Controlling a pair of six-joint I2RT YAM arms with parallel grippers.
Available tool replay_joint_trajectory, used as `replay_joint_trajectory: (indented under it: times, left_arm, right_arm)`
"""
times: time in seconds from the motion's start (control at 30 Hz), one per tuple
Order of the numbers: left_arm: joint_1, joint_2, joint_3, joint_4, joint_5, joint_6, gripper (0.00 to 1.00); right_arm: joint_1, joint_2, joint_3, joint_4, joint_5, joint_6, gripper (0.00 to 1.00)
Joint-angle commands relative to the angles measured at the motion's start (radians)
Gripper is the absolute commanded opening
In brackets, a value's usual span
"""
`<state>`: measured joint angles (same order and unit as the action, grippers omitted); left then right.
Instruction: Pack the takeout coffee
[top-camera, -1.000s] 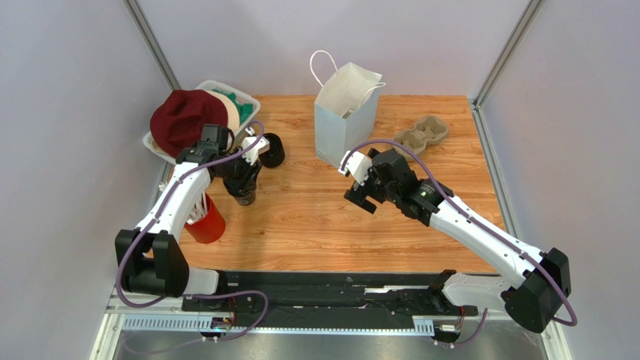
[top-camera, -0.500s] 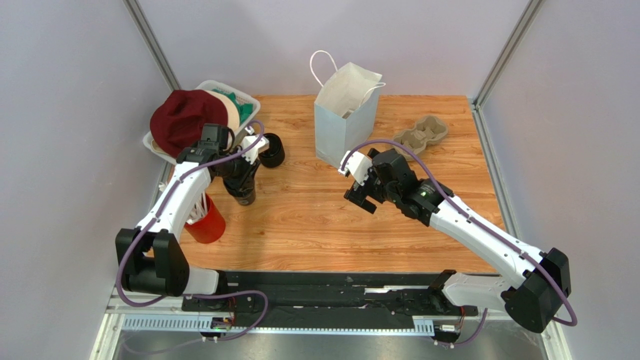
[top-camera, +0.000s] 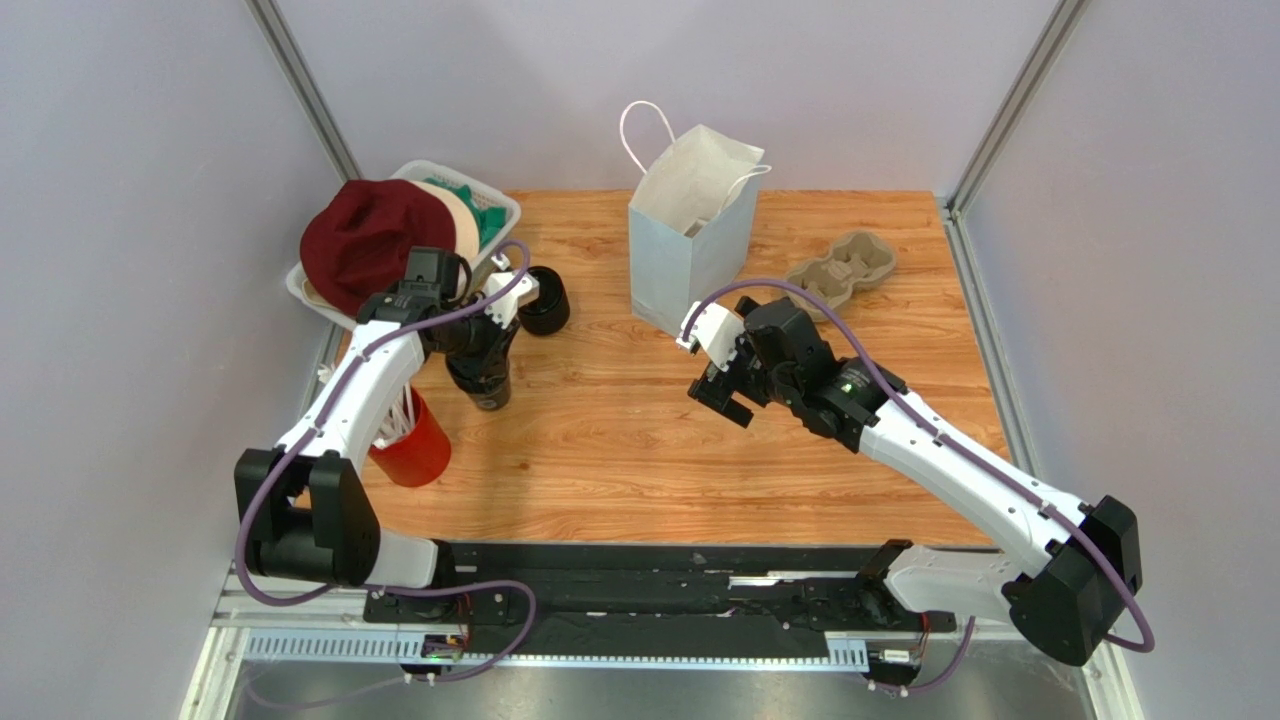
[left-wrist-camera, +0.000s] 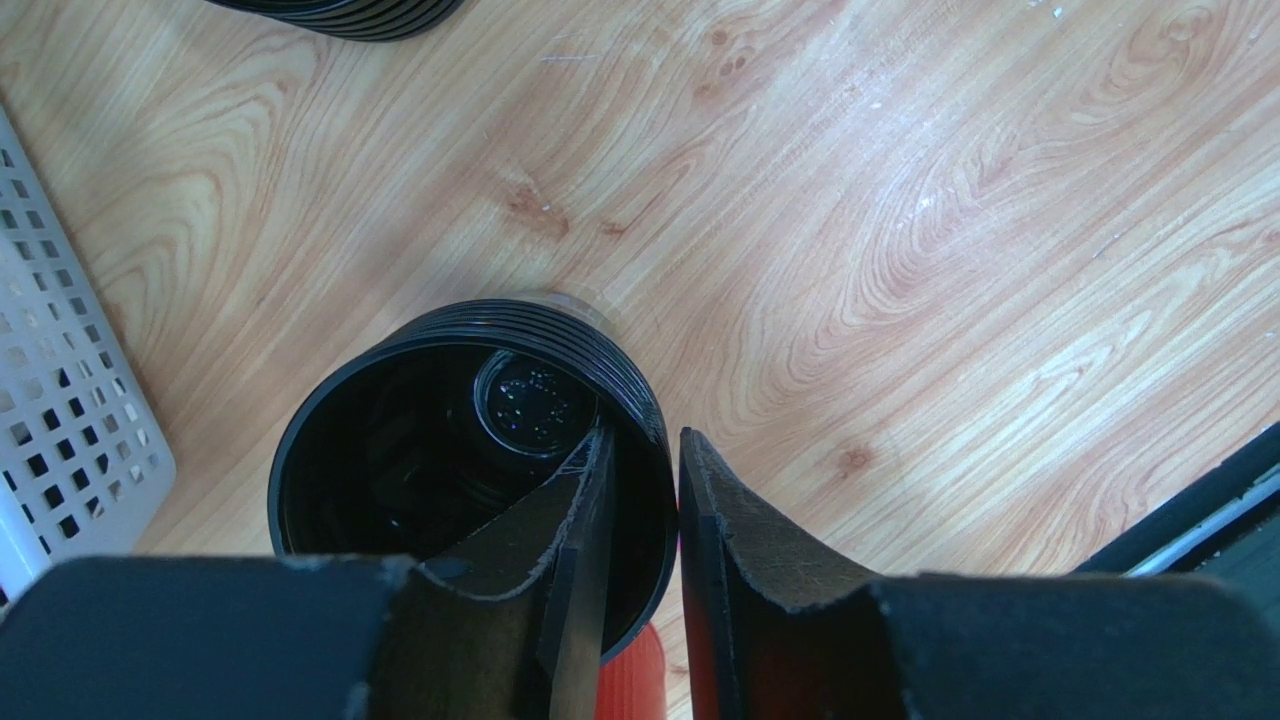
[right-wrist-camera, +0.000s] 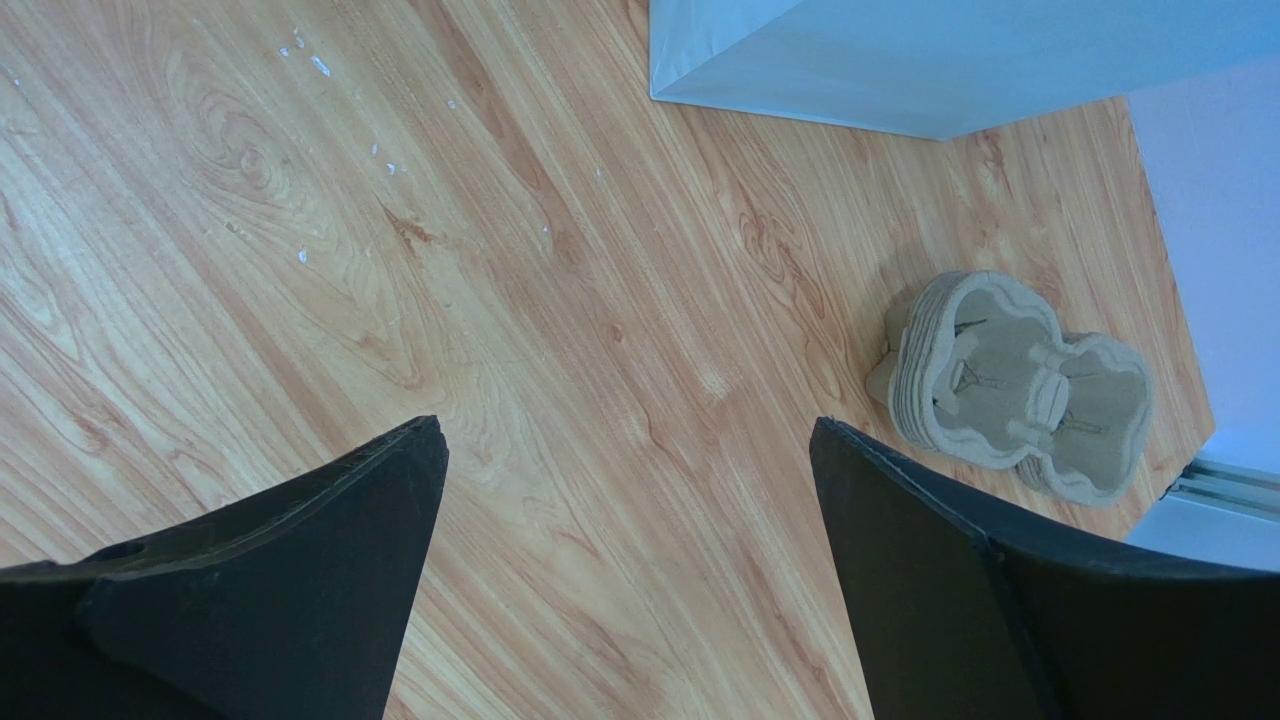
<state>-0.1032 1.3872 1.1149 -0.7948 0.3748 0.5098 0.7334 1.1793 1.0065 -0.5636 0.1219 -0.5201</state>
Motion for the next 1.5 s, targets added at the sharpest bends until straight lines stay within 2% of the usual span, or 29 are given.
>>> replay_joint_trajectory:
  times: [0.0, 0.07, 0.8, 1.1, 1.23, 1.47]
  left_arm:
    - [0.005, 0.001, 0.031, 0.016, 0.000, -0.017, 0.30]
    - [0.005, 0.003, 0.031, 0.014, -0.002, -0.017, 0.26]
    - [0.016, -0.028, 0.033, 0.017, -0.001, -0.025, 0.28]
    - [0.023, -0.037, 0.034, 0.011, 0.018, -0.025, 0.30]
    - [0.026, -0.039, 0.037, 0.009, 0.021, -0.027, 0.35]
    - [0.033, -0.053, 0.037, 0.009, 0.029, -0.028, 0.35]
  right_arm:
    - [-0.002, 0.002, 0.027, 0.031, -0.001, 0.009, 0.99]
    - [-0.003, 0.002, 0.027, 0.033, 0.001, 0.008, 0.99]
    - [0.001, 0.011, 0.029, 0.028, -0.001, 0.006, 0.99]
    - [0.001, 0.016, 0.029, 0.027, -0.001, 0.006, 0.99]
    - [0.001, 0.019, 0.030, 0.027, 0.001, 0.006, 0.99]
    - [0.001, 0.019, 0.029, 0.027, 0.005, 0.005, 0.99]
